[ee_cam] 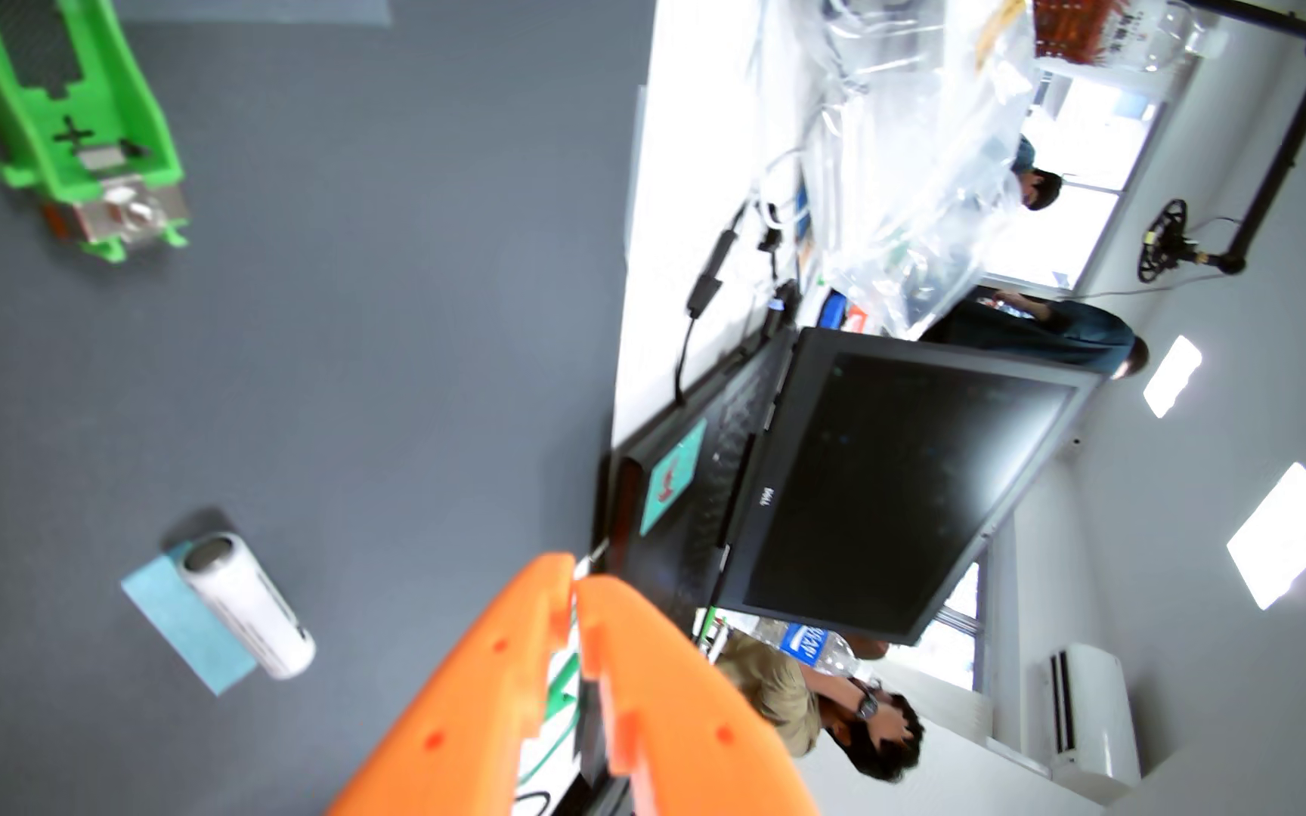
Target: Insert Battery
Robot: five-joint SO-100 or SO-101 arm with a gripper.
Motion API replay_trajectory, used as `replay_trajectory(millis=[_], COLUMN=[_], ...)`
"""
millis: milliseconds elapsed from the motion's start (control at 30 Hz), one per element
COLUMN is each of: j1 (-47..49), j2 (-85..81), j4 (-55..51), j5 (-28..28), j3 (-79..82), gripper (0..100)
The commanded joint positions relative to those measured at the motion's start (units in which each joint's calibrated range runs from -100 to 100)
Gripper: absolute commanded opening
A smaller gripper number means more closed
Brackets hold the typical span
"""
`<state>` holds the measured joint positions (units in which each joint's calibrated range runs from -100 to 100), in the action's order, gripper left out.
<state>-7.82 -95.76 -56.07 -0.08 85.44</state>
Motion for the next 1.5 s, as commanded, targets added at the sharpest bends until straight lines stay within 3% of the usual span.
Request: replay_trajectory(millis=[0, 233, 500, 700, 900, 1067, 1467], j1=[0.03, -0.91, -21.1, -23.23, -23.82, -23.46, -23.23], j2=[3.51, 27.35, 55.95, 72.46, 82.46, 88.71, 91.05], j4=[-7.02, -17.01, -20.05, -19.38, -12.01, -9.72, -10.32], j5=[-0.08, -2.19, -8.78, -13.78, -15.68, -15.83, -16.97], j3=[-17.77, -39.29, -54.78, -57.21, -57.12, -57.12, -54.24], gripper=[1, 1, 2, 2, 2, 13, 13])
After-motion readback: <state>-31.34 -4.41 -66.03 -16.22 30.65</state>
